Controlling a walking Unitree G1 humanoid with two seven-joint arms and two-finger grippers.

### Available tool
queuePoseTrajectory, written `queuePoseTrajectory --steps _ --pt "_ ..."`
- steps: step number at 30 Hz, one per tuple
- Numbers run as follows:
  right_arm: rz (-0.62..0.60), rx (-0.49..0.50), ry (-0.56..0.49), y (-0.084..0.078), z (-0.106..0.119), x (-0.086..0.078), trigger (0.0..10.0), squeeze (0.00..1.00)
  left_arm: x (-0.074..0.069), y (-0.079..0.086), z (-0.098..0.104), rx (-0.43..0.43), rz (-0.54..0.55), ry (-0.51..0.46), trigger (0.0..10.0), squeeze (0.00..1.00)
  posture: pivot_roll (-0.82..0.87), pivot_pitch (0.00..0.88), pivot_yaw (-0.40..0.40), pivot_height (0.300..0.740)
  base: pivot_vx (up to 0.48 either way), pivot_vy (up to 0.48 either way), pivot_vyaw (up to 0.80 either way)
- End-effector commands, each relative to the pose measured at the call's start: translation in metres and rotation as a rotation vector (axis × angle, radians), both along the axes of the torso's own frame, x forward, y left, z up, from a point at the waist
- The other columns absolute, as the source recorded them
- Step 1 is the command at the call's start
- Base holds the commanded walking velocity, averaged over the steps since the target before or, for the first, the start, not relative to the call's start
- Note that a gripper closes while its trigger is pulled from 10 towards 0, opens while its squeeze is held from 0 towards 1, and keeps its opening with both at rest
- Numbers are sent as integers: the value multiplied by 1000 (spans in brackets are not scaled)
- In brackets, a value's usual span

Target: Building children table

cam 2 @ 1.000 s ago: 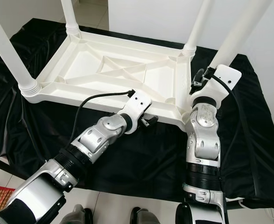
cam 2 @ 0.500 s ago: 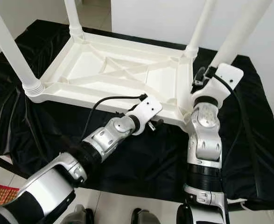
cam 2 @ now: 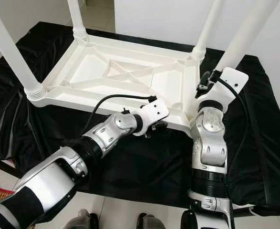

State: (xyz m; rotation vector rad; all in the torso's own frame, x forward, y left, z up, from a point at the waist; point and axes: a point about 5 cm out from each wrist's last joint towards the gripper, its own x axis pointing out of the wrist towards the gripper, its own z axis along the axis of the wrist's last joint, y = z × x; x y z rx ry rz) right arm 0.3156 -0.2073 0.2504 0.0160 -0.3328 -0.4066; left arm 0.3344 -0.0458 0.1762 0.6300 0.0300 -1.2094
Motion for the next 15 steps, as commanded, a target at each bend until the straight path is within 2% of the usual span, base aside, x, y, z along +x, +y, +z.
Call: queuePoseTrajectory --steps 1,2,4,5,7,8,9,11,12,13,15 --pt "-16 -4 -11 -3 2 -4 10000 0 -16 3 -20 121 -231 168 0 0 -20 150 7 740 0 0 0" --pt "-17 -5 -9 -3 2 -4 10000 0 -17 9 -21 138 -268 177 0 0 -20 150 7 740 0 0 0" --pt "-17 -5 -9 -3 2 -4 10000 0 -17 9 -21 138 -268 177 0 0 -20 150 7 740 0 0 0" --pt "-19 -4 -8 -4 2 -3 10000 0 -19 16 -22 163 -311 182 0 0 -17 155 2 740 0 0 0" --pt "-19 -4 -8 -4 2 -3 10000 0 -19 16 -22 163 -311 182 0 0 -17 155 2 740 0 0 0" --pt "-21 -5 -6 -5 2 -3 10000 0 -20 23 -24 182 -345 189 0 0 -15 159 1 740 0 0 0" --pt "-21 -5 -6 -5 2 -3 10000 0 -20 23 -24 182 -345 189 0 0 -15 159 1 740 0 0 0" --pt "-21 -6 -2 -6 2 -3 10000 0 -29 48 -26 235 -446 216 0 0 -8 172 -7 740 0 0 0" --pt "-21 -6 -2 -6 2 -3 10000 0 -29 48 -26 235 -446 216 0 0 -8 172 -7 740 0 0 0" --pt "-15 -7 2 -6 1 -2 10000 0 -31 61 -26 256 -450 217 7373 0 6 182 -14 740 0 0 0" --pt "-15 -7 2 -6 1 -2 10000 0 -31 61 -26 256 -450 217 7373 0 6 182 -14 740 0 0 0"
